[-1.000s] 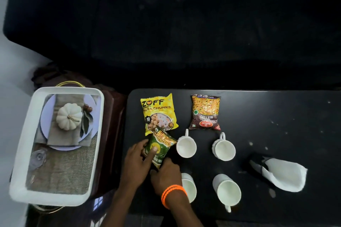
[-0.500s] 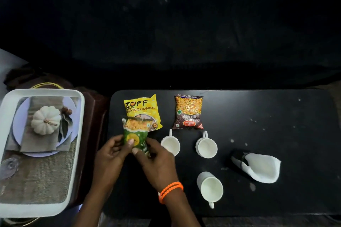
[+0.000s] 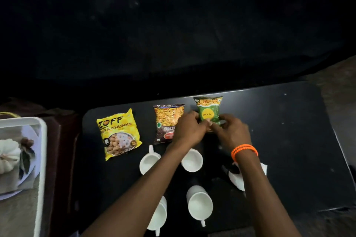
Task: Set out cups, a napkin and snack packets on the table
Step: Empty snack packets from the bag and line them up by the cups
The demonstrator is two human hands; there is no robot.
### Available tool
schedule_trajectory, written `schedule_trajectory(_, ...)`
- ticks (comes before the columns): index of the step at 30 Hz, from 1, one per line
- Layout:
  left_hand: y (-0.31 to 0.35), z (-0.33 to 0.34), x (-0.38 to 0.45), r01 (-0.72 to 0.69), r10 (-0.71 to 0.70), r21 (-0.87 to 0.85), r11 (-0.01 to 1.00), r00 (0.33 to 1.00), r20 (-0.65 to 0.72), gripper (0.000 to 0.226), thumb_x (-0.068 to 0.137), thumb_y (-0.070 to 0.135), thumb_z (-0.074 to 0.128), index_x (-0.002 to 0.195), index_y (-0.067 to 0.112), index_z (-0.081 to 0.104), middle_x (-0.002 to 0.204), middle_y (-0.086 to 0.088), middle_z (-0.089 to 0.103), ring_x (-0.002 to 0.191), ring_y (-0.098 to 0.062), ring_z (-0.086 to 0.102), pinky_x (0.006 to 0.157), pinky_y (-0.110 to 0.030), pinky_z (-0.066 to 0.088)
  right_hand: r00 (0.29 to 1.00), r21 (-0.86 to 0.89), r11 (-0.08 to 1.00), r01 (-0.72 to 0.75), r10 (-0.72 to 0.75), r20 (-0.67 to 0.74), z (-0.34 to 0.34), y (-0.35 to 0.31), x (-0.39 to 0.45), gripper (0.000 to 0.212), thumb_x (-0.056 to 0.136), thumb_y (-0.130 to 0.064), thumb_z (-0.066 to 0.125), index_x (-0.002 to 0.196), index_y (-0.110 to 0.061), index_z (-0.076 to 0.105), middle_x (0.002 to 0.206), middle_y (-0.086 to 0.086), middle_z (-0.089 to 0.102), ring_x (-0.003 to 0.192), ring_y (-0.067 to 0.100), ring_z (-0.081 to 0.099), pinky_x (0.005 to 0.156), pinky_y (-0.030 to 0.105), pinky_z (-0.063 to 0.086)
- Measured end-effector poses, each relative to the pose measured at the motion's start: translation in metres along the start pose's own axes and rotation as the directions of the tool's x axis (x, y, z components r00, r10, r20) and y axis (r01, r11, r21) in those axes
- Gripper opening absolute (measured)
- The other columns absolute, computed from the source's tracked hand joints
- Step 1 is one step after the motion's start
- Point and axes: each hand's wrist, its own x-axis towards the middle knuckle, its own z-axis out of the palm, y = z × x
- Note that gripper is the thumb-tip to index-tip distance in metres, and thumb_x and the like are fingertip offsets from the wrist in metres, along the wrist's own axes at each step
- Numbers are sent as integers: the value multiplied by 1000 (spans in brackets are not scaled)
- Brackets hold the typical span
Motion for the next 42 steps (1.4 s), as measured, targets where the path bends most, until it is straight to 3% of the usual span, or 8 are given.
schedule_trajectory(6,-1,7,28,-181,192,194,964,981,-41,50,96,37,67,141,22,55,129,-9,60,115,-29,62,92,-40,54,984,-9,998,55,-56,-171,4,19,18,57,84,-32,80,135,-15,62,125,15,70,116,37,65,98,49,54)
schedule_trajectory(12,0,18,38,-243,239,134,961,970,43,54,98,31,69,150,26,55,121,-11,67,106,-29,65,96,-46,55,978,98,976,193,-183,-104,19,15,26,46,91,-8,70,136,-15,65,139,13,65,127,31,62,110,41,49)
schedule_trajectory(15,-8,25,35,-224,223,157,962,975,19,52,98,32,69,148,25,57,113,-12,66,99,-28,65,91,-44,56,979,54,983,174,-166,-121,23,20,23,44,91,-9,71,133,-20,67,135,8,69,120,31,66,103,36,50)
schedule_trajectory(25,6,14,32,-164,153,251,954,986,60,48,100,33,64,148,29,58,129,-15,58,125,-33,56,106,-42,48,981,12,989,145,-142,-128,22,11,16,46,91,-14,70,135,-23,64,129,10,71,114,34,68,96,40,53)
schedule_trajectory(30,-17,-54,-5,-227,230,40,973,945,-233,26,99,26,67,123,23,77,126,-1,61,116,-14,58,94,-19,40,962,-65,972,226,-233,-146,19,2,5,56,86,-21,78,138,-10,61,137,18,64,125,39,60,105,52,50)
schedule_trajectory(34,-93,-119,-42,-52,150,214,976,869,-472,30,95,22,72,125,20,76,134,-8,62,126,-28,58,102,-33,45,974,-125,969,213,-221,-46,30,-6,2,64,78,-28,86,137,-16,64,145,13,60,131,36,56,106,51,51)
schedule_trajectory(38,-159,-157,-64,161,-12,438,884,947,-322,67,84,32,82,146,24,60,162,-9,44,146,-37,41,116,-52,37,981,-239,954,178,-191,-32,38,-2,2,62,80,-18,84,138,-20,63,153,9,52,132,40,50,102,52,52)
schedule_trajectory(42,-181,-159,-65,6,77,354,935,973,-218,73,85,24,84,151,21,54,169,-7,32,151,-37,32,122,-47,32,975,-289,943,166,-201,-95,43,2,0,59,83,-19,82,138,-24,61,152,9,52,132,42,47,97,56,53)
